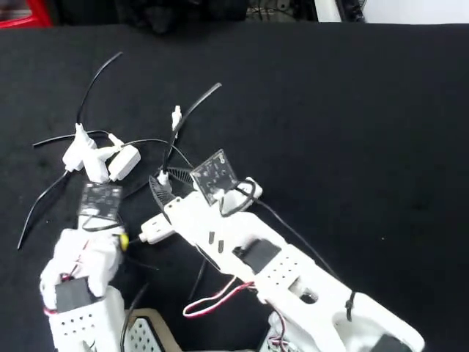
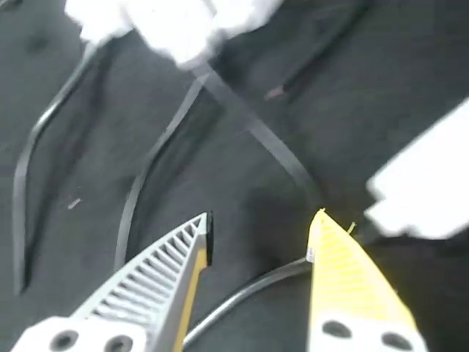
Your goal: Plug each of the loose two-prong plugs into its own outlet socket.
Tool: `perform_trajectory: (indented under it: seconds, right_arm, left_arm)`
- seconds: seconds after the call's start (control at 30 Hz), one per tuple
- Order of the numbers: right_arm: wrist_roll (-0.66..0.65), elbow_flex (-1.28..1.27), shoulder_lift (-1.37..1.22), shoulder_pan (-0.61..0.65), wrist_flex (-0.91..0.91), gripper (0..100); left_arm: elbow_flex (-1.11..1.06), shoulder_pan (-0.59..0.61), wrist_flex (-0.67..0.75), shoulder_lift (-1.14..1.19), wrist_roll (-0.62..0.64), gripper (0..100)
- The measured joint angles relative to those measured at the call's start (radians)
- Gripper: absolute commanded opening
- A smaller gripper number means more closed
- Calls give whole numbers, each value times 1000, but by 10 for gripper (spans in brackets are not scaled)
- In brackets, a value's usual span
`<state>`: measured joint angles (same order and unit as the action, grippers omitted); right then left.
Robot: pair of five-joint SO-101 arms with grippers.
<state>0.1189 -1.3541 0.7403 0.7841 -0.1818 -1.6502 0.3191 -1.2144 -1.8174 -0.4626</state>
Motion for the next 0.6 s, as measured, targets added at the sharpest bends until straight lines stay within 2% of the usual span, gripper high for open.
perform_trajectory:
  seconds: [0.23, 0.43, 0.6]
  right_arm:
    - [-5, -61, 155, 14, 25, 11]
    - [-6, -61, 394, 29, 269, 11]
    - [-6, -92, 506, -14, 295, 11]
  left_arm:
    - [3, -233, 160, -5, 132, 227]
    - [9, -322, 270, -5, 244, 227]
    - [9, -365, 387, -5, 315, 225]
